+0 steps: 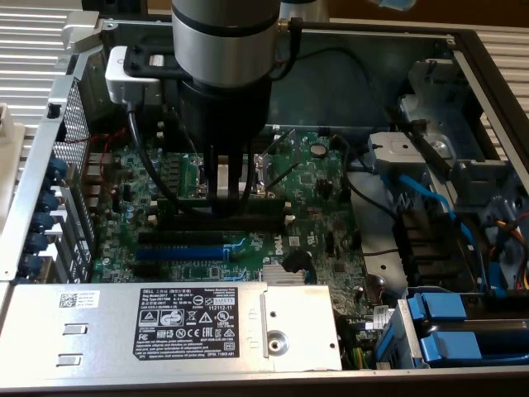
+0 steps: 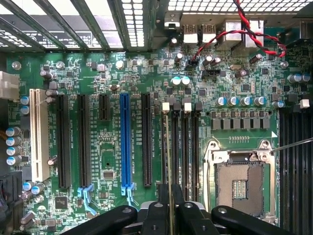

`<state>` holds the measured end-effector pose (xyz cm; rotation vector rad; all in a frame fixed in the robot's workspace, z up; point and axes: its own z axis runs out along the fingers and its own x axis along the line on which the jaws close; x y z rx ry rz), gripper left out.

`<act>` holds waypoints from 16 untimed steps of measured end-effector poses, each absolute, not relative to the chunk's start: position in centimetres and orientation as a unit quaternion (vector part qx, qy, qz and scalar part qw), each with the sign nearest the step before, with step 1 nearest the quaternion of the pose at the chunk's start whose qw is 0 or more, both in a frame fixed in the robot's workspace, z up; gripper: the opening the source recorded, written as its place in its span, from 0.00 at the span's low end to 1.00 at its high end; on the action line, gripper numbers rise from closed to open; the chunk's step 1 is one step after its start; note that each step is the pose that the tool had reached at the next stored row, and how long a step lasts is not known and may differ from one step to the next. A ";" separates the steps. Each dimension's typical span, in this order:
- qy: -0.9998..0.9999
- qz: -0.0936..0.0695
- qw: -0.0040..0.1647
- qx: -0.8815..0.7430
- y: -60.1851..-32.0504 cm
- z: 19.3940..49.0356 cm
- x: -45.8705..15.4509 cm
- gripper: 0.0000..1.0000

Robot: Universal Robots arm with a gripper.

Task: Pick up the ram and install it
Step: 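Insert the ram into the slot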

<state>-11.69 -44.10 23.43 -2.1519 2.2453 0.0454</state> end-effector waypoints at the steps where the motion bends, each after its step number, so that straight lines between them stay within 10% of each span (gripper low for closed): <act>1: 0.722 0.015 0.016 -0.691 -44.1 23.4 -11.7 0.15; 16: 0.724 0.015 0.016 -0.690 -44.1 23.3 -11.7 0.15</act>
